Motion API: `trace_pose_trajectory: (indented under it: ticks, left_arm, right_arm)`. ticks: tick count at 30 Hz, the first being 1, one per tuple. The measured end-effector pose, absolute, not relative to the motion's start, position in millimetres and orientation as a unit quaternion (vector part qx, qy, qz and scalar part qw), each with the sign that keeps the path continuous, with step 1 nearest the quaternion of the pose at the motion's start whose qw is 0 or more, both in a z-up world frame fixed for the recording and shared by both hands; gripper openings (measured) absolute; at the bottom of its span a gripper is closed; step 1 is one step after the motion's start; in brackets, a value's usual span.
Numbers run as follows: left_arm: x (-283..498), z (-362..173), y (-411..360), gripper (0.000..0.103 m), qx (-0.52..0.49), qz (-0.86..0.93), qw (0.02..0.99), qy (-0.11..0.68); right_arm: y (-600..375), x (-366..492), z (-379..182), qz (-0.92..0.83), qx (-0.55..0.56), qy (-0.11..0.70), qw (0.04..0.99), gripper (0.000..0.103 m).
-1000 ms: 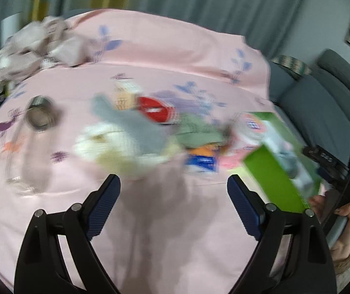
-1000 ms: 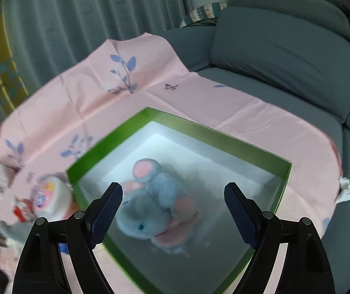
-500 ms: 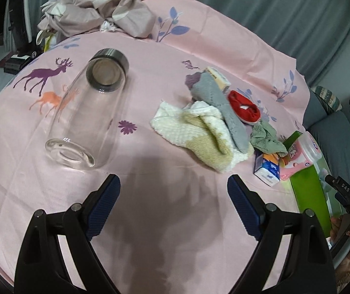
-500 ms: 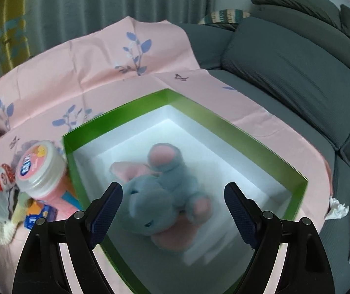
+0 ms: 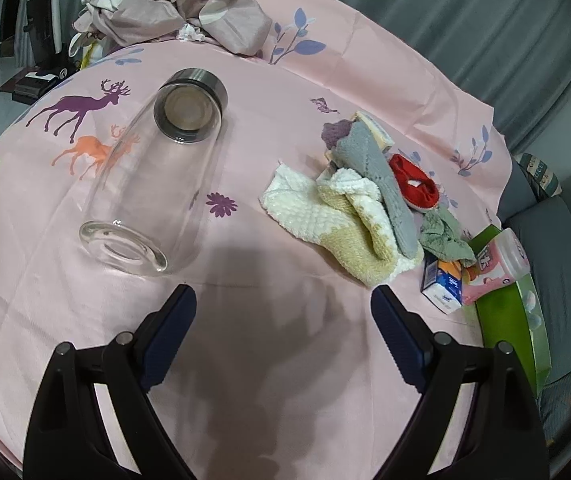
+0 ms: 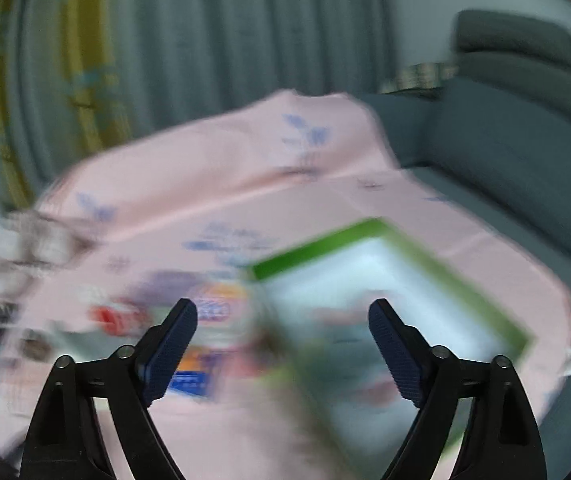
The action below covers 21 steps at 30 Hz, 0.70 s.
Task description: Organize soft objects
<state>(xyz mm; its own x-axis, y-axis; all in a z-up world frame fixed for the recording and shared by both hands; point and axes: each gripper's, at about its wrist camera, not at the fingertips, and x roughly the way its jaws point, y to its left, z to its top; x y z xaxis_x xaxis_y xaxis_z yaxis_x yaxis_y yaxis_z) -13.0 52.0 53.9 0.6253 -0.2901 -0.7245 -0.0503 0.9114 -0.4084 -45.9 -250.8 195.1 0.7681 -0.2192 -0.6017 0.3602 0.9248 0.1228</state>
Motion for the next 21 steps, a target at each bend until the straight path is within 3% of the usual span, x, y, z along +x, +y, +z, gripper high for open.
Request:
trace_pose_trajectory:
  ticks: [5,12,21]
  left_arm:
    - [-10,52,54,0.089,-0.198,-0.057,0.878,0.431]
    - [-6,50,57,0.089,-0.2,-0.053,0.874,0.44]
    - [-3,48,54,0.089,-0.204,-0.053,0.87,0.446]
  right_arm:
    - [-194,8,177,0.013,0.166,0.373,0.913,0.089]
    - [-132,98,134,0.001,0.115,0.452,0.884,0.089]
    - [-124,144,96,-0.051,0.046,0.462,0.884,0.089]
